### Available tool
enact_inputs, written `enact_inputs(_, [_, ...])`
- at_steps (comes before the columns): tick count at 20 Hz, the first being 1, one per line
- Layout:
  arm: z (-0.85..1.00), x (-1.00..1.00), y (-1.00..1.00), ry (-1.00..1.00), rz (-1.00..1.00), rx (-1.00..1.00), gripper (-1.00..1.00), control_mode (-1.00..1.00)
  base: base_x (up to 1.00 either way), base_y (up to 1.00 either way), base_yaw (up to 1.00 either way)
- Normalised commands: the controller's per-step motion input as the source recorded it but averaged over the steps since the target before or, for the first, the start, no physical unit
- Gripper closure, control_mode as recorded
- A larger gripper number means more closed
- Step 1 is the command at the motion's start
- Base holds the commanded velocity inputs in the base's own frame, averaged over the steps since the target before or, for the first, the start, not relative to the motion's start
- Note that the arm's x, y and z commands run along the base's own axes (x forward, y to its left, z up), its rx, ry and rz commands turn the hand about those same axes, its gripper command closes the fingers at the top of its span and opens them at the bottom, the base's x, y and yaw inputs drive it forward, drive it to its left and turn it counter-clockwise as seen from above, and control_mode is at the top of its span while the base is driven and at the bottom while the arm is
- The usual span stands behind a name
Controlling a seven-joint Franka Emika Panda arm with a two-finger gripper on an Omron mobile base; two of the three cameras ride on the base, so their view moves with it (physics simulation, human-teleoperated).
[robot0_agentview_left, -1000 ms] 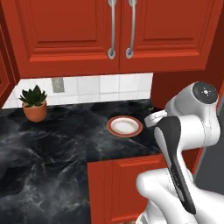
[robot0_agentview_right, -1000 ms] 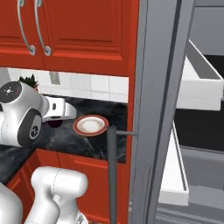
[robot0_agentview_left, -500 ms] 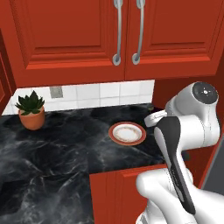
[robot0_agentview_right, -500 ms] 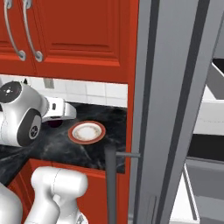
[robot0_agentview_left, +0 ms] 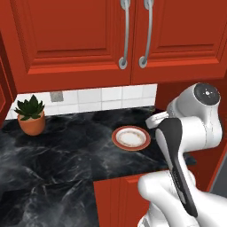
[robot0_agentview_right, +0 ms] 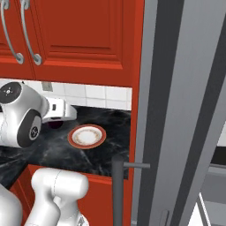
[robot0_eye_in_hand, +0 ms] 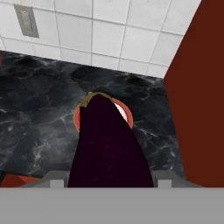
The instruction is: Pick eggplant from the fridge and place it on the plate on the counter.
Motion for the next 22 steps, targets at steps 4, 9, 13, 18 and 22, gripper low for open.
enact_inputs(4, [-0.14, 0.06, 0.25, 0.12, -0.02, 0.0, 1.0, -1.0, 0.0, 0.0, 0.0])
enact_inputs(9, [-0.42, 0.22, 0.18, 0.17, 0.0, -0.01, 1.0, -1.0, 0.0, 0.0, 0.0])
enact_inputs(13, [-0.42, 0.4, 0.0, 0.0, 0.0, -0.01, 1.0, -1.0, 0.0, 0.0, 0.0])
enact_inputs(18, [-0.41, 0.57, 0.0, 0.01, 0.0, 0.0, 1.0, -1.0, 0.0, 0.0, 0.0])
enact_inputs(22, [-0.32, 0.5, -0.02, 0.05, 0.0, 0.0, 1.0, -1.0, 0.0, 0.0, 0.0])
